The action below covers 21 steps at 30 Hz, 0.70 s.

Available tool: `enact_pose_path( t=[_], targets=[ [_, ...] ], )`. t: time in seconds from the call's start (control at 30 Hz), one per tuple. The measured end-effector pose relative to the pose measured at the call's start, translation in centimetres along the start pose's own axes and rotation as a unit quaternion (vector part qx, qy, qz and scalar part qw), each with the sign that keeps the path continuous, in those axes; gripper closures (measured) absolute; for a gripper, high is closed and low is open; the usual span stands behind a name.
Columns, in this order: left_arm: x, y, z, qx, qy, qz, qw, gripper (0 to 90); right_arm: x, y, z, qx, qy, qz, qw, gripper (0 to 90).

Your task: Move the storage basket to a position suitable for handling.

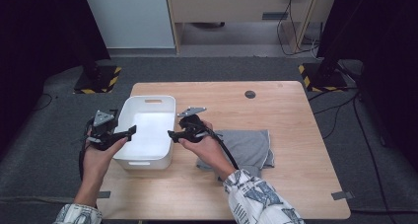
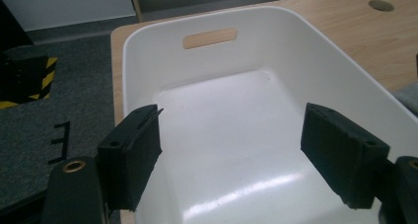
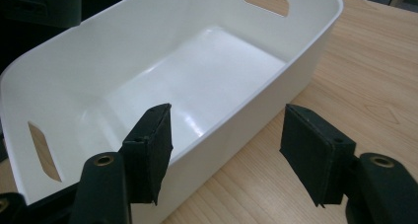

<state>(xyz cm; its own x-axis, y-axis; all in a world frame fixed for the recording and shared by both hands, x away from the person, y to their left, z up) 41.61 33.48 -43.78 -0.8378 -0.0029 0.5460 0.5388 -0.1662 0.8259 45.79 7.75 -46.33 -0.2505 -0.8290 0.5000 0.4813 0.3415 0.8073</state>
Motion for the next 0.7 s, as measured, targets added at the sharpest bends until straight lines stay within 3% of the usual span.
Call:
enact_pose_path(
  t=[0.17, 0.27, 0.47, 0.7],
  targets=[
    [-0.2, -0.5, 0.4, -0.004, 0.012, 0.006, 0.9999, 23.6, -0.6, 0.0, 0.2, 0.005, -0.01, -0.002, 0.9999, 36.2],
    [-0.3, -0.6, 0.7, 0.011, 0.011, 0.003, 0.9999, 23.8, -0.9, -0.1, 0.2, 0.004, -0.013, 0.001, 0.9999, 35.0],
    [-0.4, -0.9, 1.3, 0.007, 0.02, 0.004, 0.9998, 24.4, -1.8, -0.4, 0.3, -0.001, -0.017, 0.011, 0.9998, 33.4],
    [-0.7, -1.7, 2.3, 0.02, 0.029, 0.011, 0.9993, 27.2, -2.5, -0.8, 0.1, -0.006, -0.022, 0.022, 0.9995, 33.1]
  ],
)
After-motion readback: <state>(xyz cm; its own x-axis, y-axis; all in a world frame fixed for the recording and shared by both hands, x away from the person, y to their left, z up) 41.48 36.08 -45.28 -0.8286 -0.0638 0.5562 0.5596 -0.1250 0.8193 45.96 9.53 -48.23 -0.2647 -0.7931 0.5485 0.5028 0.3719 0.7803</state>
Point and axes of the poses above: each handheld gripper's, and its own axes: x roughly backward along the jaws, y roughly out of its top, z roughly to its left, the point moved 3 cm from there along -x, roughly forward along the jaws, and after that the axes turned 15 degrees about y, right-handed, at the moved point
